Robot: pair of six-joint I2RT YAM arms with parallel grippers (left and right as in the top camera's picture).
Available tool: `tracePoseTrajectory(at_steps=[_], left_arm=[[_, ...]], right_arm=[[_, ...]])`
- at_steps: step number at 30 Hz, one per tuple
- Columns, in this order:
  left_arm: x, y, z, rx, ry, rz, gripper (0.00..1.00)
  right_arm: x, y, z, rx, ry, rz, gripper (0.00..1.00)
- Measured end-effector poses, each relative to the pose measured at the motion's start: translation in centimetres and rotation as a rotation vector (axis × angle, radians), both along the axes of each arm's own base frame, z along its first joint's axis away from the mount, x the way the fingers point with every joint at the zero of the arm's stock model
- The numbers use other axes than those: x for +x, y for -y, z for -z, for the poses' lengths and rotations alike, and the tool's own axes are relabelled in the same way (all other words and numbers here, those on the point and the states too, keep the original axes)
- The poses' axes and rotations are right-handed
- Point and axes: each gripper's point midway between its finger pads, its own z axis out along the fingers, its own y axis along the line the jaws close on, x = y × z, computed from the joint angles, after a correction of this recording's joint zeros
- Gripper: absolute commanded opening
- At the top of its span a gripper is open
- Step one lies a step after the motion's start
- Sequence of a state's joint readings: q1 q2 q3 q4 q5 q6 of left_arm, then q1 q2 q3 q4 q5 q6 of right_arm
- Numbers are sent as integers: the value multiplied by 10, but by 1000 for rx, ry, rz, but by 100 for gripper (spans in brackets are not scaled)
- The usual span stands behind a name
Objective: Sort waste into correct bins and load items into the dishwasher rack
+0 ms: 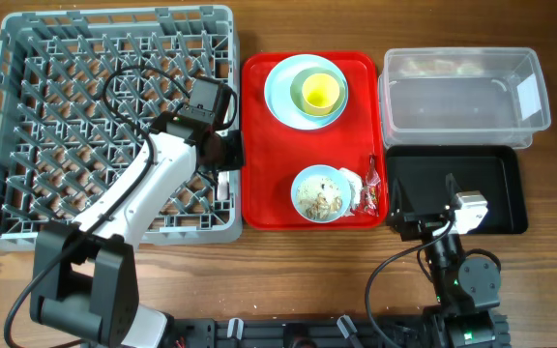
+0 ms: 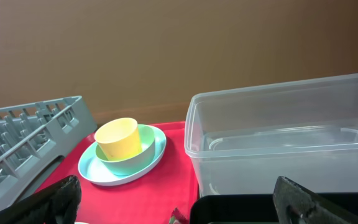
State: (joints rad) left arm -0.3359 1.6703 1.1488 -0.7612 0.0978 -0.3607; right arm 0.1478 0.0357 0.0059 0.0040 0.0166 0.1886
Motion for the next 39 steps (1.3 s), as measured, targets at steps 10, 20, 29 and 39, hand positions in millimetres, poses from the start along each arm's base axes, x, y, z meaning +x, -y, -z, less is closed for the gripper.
tracePoseTrajectory(at_steps=[10,20,29,39], left_arm=[[-13,-3,3,19,-49,10,29],[-12,-12,-1,68,-50,-3,100],[35,-55,-159,46,325,-152,100],[-2,-151,-229,156,496,-418,100]], right_arm=[[0,0,0,0,0,0,100],[0,0,0,0,0,0,100],[0,0,0,0,0,0,100],[0,0,0,0,0,0,100]])
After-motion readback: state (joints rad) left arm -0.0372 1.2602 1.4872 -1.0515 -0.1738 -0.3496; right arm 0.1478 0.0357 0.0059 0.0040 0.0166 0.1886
